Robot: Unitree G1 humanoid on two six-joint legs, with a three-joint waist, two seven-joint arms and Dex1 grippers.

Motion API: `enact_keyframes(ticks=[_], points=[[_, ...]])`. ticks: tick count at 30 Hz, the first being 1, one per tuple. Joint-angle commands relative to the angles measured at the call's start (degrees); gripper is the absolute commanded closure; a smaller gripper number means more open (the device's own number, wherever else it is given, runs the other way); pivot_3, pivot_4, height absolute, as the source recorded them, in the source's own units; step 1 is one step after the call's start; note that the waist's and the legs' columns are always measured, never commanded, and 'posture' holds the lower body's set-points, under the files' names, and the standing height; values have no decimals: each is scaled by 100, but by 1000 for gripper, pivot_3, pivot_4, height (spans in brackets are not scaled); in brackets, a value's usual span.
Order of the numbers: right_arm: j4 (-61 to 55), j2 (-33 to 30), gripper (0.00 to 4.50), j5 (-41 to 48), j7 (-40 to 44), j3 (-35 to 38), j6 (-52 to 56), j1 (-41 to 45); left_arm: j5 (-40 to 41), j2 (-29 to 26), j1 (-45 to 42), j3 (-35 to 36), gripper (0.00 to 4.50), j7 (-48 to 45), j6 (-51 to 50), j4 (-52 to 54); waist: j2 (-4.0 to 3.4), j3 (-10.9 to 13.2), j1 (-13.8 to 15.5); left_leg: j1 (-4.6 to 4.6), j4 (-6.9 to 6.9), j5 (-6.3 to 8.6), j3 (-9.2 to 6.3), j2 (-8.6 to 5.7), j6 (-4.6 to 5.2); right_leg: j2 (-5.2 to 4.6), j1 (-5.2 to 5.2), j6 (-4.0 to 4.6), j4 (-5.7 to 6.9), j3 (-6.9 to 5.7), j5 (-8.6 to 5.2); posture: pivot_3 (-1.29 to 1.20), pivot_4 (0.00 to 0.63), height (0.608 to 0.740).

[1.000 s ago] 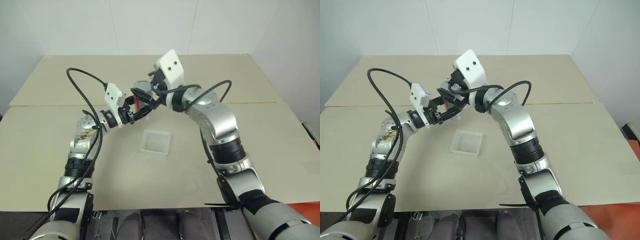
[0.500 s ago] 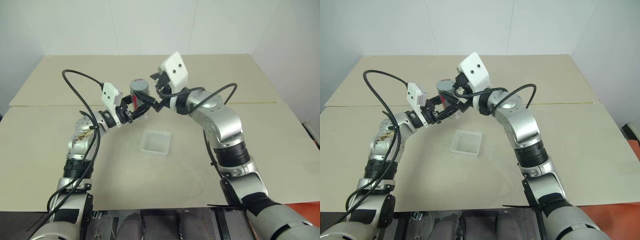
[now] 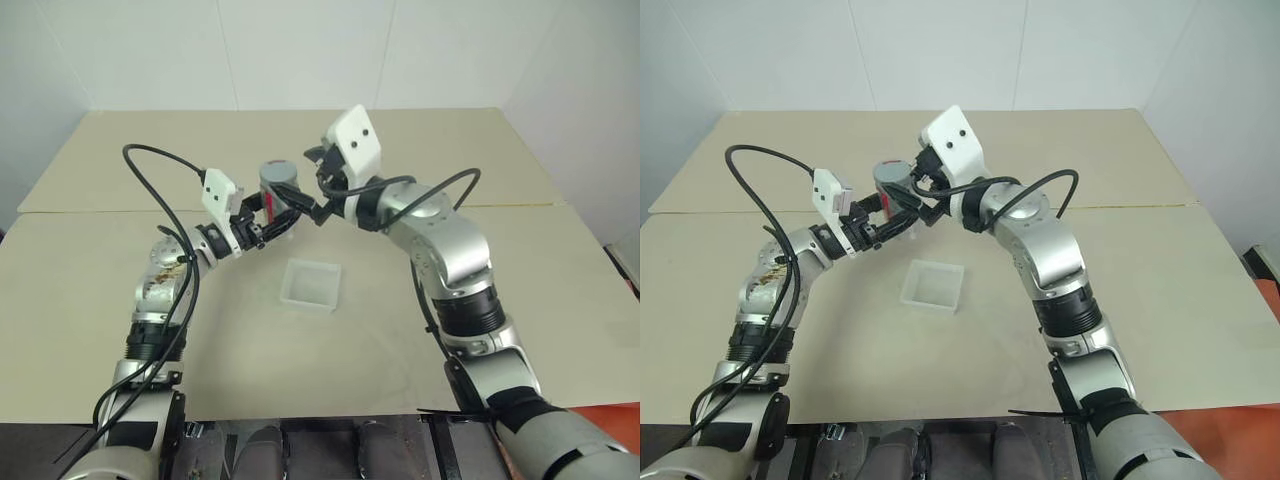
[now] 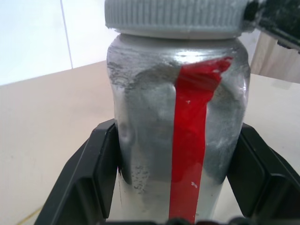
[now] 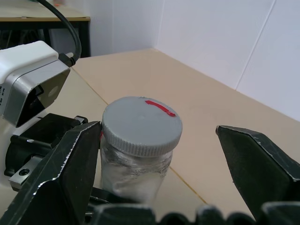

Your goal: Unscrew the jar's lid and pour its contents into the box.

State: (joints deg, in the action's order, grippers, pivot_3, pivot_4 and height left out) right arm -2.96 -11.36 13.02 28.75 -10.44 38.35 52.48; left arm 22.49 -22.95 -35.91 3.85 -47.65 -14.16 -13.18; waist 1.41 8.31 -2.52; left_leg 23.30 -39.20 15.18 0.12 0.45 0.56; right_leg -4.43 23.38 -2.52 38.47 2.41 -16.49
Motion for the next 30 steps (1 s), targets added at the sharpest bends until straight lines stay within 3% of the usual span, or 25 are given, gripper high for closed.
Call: enact_keyframes(ticks=[1,21,30], points=[[-215,-220,60,-33,-123,340,49,-40,150,-79,17,182,1600,-25,29,360,0,0,1,0,0,0,0,0,0,0,0,0,0,0,0,0,150,740],[-832,-588,60,365,118,482,158,-322,142,-99,135,204,1600,-128,-27,505,0,0,3,1,1,0,0,5,0,0,0,0,-2,1,0,0,150,740],[-1044,-330,60,592,267,255,154,-46,24,-78,-130,99,1600,-363,81,175,0,0,5,0,1,0,0,5,0,0,-1,0,-3,0,0,0,150,740]])
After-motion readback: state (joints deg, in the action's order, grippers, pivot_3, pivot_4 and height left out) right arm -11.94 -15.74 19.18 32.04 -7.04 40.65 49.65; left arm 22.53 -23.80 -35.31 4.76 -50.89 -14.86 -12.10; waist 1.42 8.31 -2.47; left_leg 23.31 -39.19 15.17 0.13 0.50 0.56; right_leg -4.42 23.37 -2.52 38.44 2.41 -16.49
